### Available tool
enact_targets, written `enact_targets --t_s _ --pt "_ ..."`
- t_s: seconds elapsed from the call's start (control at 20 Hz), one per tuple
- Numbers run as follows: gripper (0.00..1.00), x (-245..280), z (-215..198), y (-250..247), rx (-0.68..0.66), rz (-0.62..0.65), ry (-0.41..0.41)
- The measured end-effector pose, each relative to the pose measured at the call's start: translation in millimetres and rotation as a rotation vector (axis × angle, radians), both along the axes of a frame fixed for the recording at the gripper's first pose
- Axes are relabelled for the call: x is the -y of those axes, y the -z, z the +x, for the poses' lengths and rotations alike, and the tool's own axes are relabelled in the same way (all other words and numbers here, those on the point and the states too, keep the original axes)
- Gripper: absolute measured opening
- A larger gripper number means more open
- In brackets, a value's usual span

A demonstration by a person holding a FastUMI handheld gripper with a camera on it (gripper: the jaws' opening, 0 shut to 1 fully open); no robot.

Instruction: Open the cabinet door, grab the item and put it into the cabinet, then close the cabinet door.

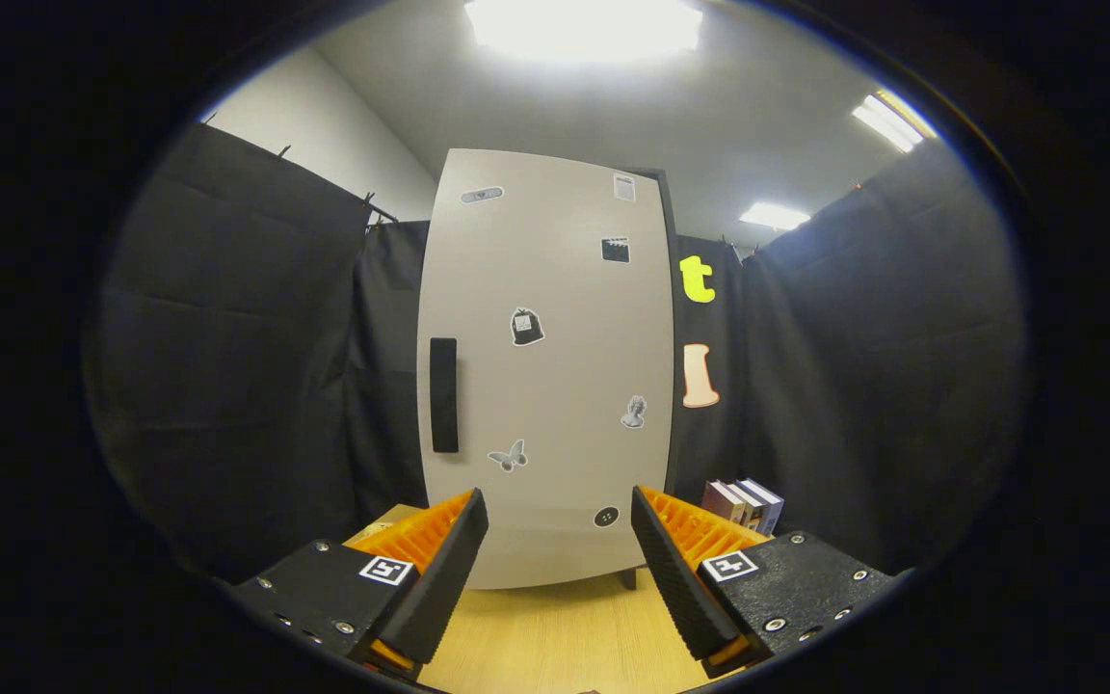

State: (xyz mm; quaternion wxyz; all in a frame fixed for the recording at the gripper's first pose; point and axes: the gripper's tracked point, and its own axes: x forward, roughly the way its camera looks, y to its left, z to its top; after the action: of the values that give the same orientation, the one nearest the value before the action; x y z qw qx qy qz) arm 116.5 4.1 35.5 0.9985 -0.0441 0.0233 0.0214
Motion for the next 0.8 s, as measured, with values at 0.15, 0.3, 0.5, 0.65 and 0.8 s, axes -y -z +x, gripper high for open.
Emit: enact_targets --t_s 0.15,0.3,0.5,0.65,0.8 --pt "0.93 1.0 -9.9 19.8 -0.029 0.029 0.005" --pt "0.93 -6.4 -15.7 34.4 -0.058 0.065 -0.011" --pt "0.93 -13.4 -20.7 34.8 -0.049 0.071 -0.027" --pt "0.93 -19.6 -22.9 31.4 -0.034 0.075 -0.043" --pt "0.93 -21.0 -25.8 28.5 -0.020 0.083 -0.046"
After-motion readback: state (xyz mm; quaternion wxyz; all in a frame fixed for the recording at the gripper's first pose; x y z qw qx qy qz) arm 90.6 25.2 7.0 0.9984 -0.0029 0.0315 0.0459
